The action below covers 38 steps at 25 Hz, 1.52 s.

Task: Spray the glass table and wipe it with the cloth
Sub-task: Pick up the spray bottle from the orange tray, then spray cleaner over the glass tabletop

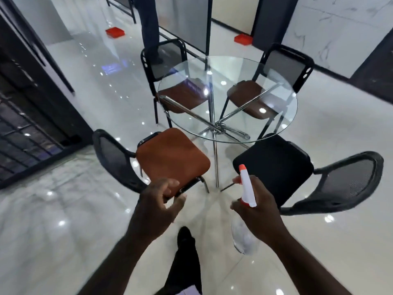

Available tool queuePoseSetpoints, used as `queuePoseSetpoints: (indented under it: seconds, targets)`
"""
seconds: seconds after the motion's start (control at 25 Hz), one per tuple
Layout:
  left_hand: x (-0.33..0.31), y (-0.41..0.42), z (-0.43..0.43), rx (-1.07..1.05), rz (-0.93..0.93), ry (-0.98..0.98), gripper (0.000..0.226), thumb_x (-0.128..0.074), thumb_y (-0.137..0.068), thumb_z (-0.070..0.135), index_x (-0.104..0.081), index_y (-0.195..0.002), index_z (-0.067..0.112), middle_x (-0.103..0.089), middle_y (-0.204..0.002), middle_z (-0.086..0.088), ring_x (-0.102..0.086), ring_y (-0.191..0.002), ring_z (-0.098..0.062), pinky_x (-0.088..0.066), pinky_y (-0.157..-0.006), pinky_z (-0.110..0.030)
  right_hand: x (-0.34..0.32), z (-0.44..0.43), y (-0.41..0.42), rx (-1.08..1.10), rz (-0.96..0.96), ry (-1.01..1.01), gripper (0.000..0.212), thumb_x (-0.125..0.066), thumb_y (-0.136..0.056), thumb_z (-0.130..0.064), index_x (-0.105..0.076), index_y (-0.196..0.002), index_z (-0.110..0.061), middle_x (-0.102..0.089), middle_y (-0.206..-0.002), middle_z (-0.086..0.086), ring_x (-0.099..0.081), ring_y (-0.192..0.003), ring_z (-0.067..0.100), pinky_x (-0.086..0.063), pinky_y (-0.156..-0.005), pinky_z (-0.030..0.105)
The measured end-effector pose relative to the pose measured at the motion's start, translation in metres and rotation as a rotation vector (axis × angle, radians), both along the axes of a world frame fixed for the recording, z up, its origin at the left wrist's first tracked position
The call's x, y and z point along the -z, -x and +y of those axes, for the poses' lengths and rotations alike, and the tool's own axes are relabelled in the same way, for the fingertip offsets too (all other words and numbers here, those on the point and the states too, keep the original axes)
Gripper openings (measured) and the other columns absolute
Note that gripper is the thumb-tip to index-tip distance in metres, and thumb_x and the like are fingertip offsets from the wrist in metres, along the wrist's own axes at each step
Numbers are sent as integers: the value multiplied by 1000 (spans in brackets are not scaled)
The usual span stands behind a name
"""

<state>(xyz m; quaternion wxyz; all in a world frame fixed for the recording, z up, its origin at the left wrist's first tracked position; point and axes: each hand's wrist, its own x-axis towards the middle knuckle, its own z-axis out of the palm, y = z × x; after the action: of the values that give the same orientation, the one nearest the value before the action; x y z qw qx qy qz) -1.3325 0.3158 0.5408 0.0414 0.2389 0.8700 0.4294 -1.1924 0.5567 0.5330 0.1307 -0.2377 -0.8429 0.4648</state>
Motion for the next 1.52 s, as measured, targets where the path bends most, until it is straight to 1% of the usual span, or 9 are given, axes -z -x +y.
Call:
queuePoseSetpoints:
  seconds: [0.12,0.24,0.32,0.52,0.68,0.84,1.08,1.24,1.52]
  targets:
    - [16,88,35,239,252,282,33,-67,-88,41,-67,-114,21,-66,-121,3,-64,-111,-20,-55,-93,-36,11,32,69,7,-75,-16,52,-87,-77,-9,-65,-114,-37,-67,-104,-17,-68,-87,8,-55,-78,34]
    - [20,168,81,294,205,337,36,-62,-90,44,-67,-115,19,-66,-122,0,-64,-114,-24,-54,-98,-40,10,69,133,-24,-115,-2,38,-82,-83,-57,-62,-112,-43,-74,-102,-13,-75,-81,11,-63,-74,41]
    - [22,206,110,324,135,395,38,-61,-90,46,-65,-120,22,-65,-126,2,-62,-116,-21,-52,-101,-39,13,95,168,-24,-178,30,38,-75,-81,-71,-62,-103,-43,-77,-94,-10,-76,-71,14,-65,-69,47]
    - [56,272,181,325,-66,498,47,-57,-87,55,-64,-124,28,-64,-126,7,-60,-116,-13,-52,-103,-36,52,163,243,-133,-285,-35,35,-72,-84,-69,-60,-101,-41,-74,-81,-5,-75,-68,18,-63,-69,47]
    - [88,281,222,115,-332,535,47,-69,-85,47,-68,-125,22,-66,-126,1,-60,-120,-19,-47,-104,-32,77,214,300,-253,-328,-32,30,-68,-87,-63,-57,-98,-37,-72,-77,-4,-72,-64,17,-61,-65,45]
    - [118,281,232,-13,-413,582,64,-70,-88,43,-56,-144,17,-53,-145,-3,-45,-139,-22,-28,-117,-25,92,250,338,-372,-407,-4,22,-70,-89,-52,-56,-92,-35,-71,-72,-2,-71,-58,16,-62,-62,46]
    - [145,301,236,6,-418,659,86,-66,-96,39,-20,-165,15,-17,-172,-7,-12,-160,-24,-5,-125,-26,94,248,370,-548,-528,-27,42,-53,-80,-75,-54,-97,-36,-71,-82,-6,-74,-67,18,-63,-67,47]
    - [156,320,233,43,-339,812,93,-61,-94,44,-8,-166,16,-1,-175,-3,-5,-161,-25,-15,-130,-43,91,234,383,-539,-514,-68,40,-53,-83,-71,-52,-97,-33,-66,-76,-5,-65,-66,20,-59,-66,51]
    - [159,333,222,135,-355,857,92,-61,-94,41,-8,-167,20,0,-175,1,-10,-160,-26,-17,-130,-43,79,222,433,-487,-438,-33,30,-63,-90,-61,-52,-94,-34,-69,-74,-3,-71,-61,19,-62,-63,46]
